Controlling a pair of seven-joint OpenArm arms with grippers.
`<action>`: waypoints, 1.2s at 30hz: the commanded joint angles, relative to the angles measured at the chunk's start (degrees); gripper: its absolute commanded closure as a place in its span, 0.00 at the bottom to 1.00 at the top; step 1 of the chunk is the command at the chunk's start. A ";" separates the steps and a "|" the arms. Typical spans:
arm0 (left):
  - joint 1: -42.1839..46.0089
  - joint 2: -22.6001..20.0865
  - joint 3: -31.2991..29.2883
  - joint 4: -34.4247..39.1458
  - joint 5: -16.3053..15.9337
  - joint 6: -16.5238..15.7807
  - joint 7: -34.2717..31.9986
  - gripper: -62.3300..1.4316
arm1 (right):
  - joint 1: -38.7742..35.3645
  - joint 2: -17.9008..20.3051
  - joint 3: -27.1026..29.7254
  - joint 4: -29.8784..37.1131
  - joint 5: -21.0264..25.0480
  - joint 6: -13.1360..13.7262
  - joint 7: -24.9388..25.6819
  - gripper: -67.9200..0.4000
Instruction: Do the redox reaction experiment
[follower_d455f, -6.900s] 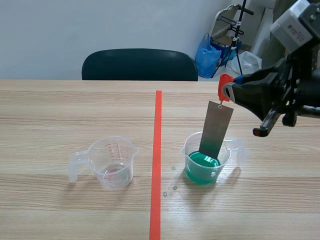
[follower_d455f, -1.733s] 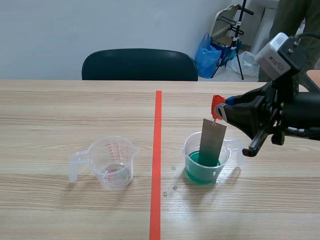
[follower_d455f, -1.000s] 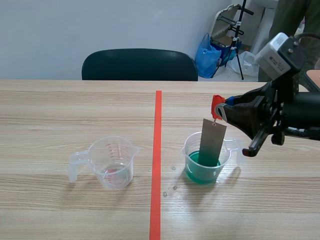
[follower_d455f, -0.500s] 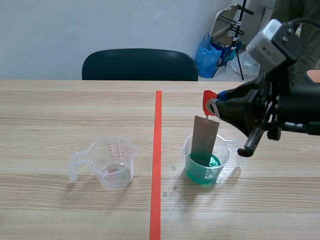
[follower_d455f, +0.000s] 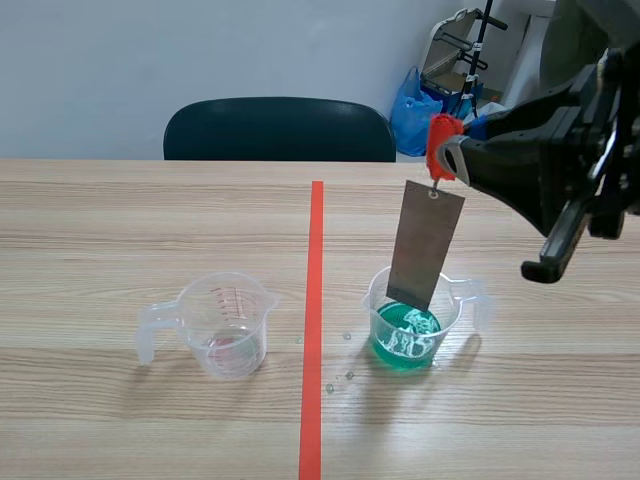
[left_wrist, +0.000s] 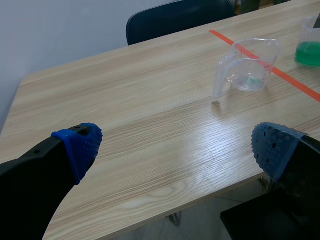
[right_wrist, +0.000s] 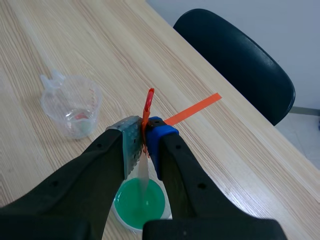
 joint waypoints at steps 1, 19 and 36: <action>-0.04 0.15 0.07 0.66 -0.17 -0.33 -1.62 0.00 | 0.15 0.76 1.31 1.75 1.31 0.00 -0.42 0.98; -0.04 0.15 0.07 0.66 -0.17 -0.33 -1.62 0.00 | -1.27 0.76 8.72 9.16 9.90 -0.28 -9.77 0.98; -0.15 0.15 0.07 0.66 -0.17 -0.33 -1.62 0.00 | -1.25 0.76 8.74 9.16 10.05 -0.48 -11.65 0.98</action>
